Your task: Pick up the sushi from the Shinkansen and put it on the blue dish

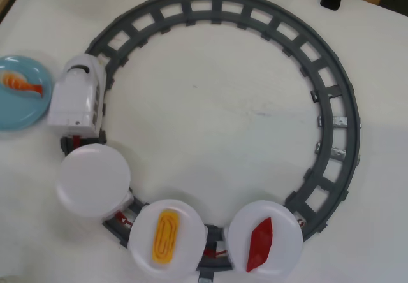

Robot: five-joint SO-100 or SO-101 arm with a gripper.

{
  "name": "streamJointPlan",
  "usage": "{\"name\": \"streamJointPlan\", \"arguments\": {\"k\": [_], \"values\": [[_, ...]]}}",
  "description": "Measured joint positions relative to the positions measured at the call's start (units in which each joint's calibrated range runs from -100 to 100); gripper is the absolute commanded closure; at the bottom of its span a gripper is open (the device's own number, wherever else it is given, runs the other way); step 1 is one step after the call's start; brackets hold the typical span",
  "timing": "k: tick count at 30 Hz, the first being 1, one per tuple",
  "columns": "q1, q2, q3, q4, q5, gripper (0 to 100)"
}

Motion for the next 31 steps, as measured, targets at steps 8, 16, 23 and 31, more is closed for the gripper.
{"name": "streamJointPlan", "arguments": {"k": [8, 16, 23, 31], "values": [[-6.21, -6.83, 3.29, -1.43, -0.36, 97], [-16.26, -8.86, 5.12, -3.53, -1.19, 97], [-21.5, -9.03, 6.77, -5.46, -2.28, 97], [-21.82, -9.36, 7.14, -5.46, -2.43, 97]]}}
